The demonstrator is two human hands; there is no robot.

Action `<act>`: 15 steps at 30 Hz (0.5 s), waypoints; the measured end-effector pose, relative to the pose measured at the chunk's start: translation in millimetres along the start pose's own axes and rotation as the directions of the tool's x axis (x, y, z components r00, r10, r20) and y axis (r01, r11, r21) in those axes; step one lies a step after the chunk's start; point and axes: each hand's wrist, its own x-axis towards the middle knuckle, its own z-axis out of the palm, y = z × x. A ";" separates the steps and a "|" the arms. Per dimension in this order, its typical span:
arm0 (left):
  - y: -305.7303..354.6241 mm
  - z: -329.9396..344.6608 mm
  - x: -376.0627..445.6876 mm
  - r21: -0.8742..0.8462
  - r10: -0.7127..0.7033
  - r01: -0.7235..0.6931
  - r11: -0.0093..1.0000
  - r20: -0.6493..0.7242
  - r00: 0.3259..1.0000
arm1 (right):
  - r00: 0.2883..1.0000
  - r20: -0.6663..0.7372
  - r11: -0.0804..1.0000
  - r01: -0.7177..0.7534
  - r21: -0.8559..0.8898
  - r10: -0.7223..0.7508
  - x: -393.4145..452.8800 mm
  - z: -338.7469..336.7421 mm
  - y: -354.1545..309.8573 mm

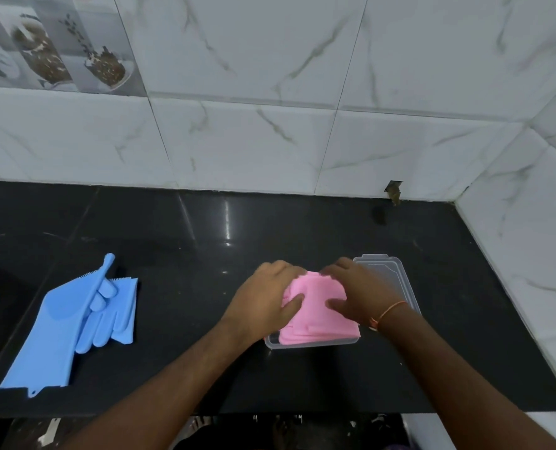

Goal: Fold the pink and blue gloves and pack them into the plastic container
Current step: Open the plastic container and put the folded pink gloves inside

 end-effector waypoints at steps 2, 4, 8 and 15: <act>10.7 4.7 11.6 0.018 0.063 -0.067 0.998 0.153 0.986 | 0.978 0.170 0.991 0.128 -0.045 -0.119 1.3 -2.9 -2.2; 16.3 13.4 21.4 0.130 0.032 -0.078 0.989 0.320 0.947 | 0.953 0.259 0.976 0.191 -0.110 -0.157 2.8 -1.4 -5.2; 16.3 24.7 26.6 0.295 -0.026 -0.113 0.949 0.431 0.902 | 0.940 0.284 0.963 0.235 -0.129 -0.191 5.9 7.1 -9.9; 7.1 44.1 21.5 0.350 -0.098 -0.090 0.932 0.484 0.869 | 0.921 0.339 0.961 0.246 -0.129 -0.190 11.5 40.5 -15.4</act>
